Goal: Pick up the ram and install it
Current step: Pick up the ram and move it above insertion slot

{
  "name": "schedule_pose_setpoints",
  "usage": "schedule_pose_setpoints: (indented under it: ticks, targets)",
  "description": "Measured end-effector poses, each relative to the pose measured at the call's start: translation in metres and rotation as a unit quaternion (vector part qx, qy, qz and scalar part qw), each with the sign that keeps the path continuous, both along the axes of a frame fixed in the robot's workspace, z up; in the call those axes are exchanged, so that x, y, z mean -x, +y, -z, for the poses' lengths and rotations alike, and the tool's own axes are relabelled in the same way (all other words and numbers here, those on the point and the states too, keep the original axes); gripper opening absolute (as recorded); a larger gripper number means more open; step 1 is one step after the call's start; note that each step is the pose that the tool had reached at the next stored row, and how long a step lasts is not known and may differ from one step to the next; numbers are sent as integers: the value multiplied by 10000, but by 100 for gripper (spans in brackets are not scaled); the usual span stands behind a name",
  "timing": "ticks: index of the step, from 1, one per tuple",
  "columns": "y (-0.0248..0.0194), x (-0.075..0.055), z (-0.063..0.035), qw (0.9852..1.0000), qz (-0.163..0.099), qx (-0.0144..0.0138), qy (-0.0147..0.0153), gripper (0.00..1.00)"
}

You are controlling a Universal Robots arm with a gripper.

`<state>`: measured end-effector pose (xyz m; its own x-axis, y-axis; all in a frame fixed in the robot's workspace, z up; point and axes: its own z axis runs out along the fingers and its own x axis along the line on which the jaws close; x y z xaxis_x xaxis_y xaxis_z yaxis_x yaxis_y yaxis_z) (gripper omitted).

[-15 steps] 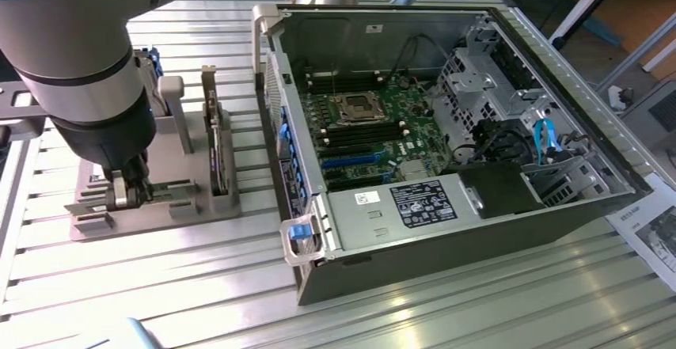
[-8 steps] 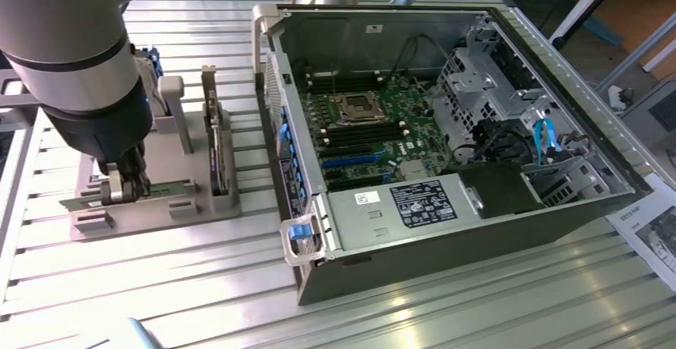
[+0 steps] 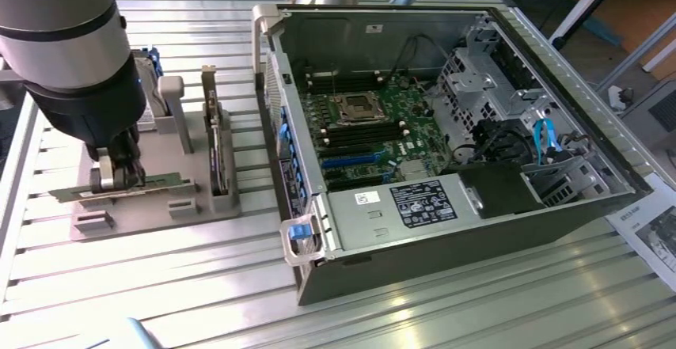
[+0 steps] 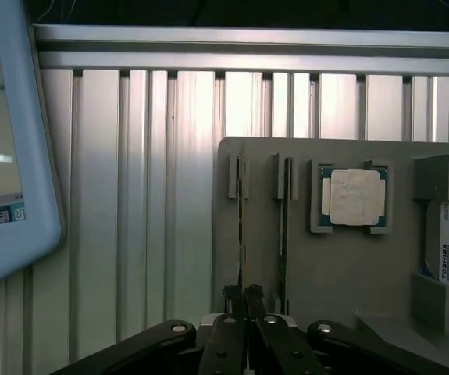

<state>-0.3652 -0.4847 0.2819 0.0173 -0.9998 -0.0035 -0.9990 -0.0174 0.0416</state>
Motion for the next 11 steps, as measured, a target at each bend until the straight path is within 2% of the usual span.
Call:
schedule_pose_setpoints:
  ticks: [11]
  targets:
    - [0,0,-248,10000,0,-3,0,12]
